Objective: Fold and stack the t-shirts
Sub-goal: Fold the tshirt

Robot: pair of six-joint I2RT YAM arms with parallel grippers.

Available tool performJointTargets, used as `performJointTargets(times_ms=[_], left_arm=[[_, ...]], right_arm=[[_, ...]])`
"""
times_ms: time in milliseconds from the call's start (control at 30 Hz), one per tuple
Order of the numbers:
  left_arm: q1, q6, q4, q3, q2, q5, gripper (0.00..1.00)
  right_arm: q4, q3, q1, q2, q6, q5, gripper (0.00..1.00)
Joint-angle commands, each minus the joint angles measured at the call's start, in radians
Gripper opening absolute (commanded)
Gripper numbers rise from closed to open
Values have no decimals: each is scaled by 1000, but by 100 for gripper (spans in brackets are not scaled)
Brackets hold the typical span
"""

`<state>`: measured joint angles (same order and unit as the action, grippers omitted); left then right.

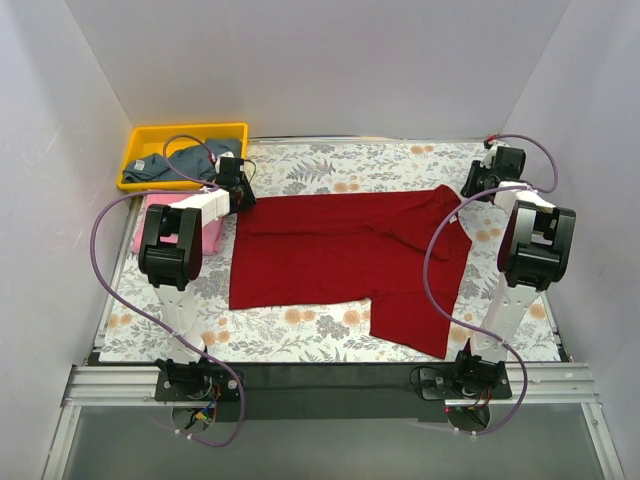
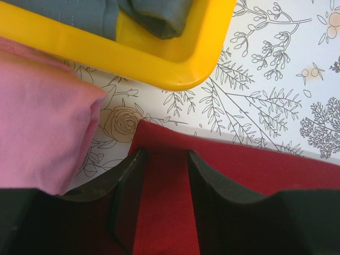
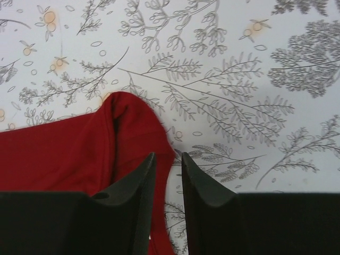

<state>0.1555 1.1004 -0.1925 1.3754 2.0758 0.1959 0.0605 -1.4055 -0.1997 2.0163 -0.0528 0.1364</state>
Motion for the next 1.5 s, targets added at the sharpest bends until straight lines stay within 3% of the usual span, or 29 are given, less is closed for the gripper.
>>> performJointTargets(times_ms=[0, 200, 467, 867, 967, 1000, 1467], left_arm=[[-17, -19, -206, -53, 82, 56, 38], [-17, -14, -200, -53, 69, 71, 38], [-17, -16, -194, -58, 63, 59, 39], [-17, -13, -190, -58, 66, 56, 39], [-17, -13, -190, -58, 66, 59, 39], [-17, -13, -190, -59, 64, 60, 39], [-19, -8, -196, -58, 63, 68, 39]], right_arm=[[-17, -18, 9, 27, -9, 115, 27], [-22, -32, 22, 30, -54, 227, 24], [-40, -55, 34, 64, -162, 227, 28], [-44, -115, 37, 156, -197, 241, 26], [-41, -110, 37, 145, -197, 239, 12], [-42, -102, 37, 124, -196, 238, 2], [39, 17, 26, -28, -226, 106, 1]])
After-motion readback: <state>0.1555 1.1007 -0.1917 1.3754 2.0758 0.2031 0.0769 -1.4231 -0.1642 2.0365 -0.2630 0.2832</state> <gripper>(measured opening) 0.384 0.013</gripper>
